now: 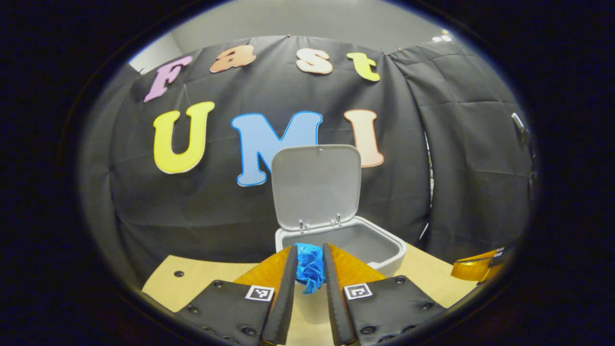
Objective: Press the lid of the desktop garbage bin to open it, pick up the crumpled paper on the desktop and throw it into the bin, then pick up the pop can on the desktop and drop it into the bin, and finally close the garbage bin lid.
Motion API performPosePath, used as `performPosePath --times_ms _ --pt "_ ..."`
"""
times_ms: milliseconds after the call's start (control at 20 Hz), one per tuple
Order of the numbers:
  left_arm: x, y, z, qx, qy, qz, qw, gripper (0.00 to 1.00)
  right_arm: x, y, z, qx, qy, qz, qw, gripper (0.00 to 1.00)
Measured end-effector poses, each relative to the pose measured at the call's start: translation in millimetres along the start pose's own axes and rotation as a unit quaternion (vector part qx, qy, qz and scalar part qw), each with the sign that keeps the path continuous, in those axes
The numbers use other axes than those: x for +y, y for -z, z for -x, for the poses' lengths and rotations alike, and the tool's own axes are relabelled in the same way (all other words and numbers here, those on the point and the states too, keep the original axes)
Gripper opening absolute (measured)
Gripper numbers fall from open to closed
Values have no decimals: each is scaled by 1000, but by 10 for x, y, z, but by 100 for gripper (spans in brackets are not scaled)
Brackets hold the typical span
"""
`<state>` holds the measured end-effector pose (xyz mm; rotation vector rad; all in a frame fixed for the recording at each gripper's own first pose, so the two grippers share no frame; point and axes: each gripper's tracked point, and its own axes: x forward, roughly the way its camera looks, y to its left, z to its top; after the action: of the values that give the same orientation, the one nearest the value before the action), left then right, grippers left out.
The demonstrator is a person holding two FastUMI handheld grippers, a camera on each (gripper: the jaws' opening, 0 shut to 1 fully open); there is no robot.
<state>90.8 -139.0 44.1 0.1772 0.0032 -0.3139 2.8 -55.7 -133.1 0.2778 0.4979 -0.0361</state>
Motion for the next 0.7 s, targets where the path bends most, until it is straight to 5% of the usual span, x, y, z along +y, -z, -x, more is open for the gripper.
performPosePath --times_ms 350,550,700 --pt "33 151 -327 7 -11 -15 1000 41 -180 171 71 14 20 -17 1000 1" --pt "76 223 -380 16 -13 -11 1000 96 -244 247 123 20 29 -24 999 1" --pt "80 193 -333 14 -13 -10 1000 100 -202 322 106 33 22 -30 999 1"
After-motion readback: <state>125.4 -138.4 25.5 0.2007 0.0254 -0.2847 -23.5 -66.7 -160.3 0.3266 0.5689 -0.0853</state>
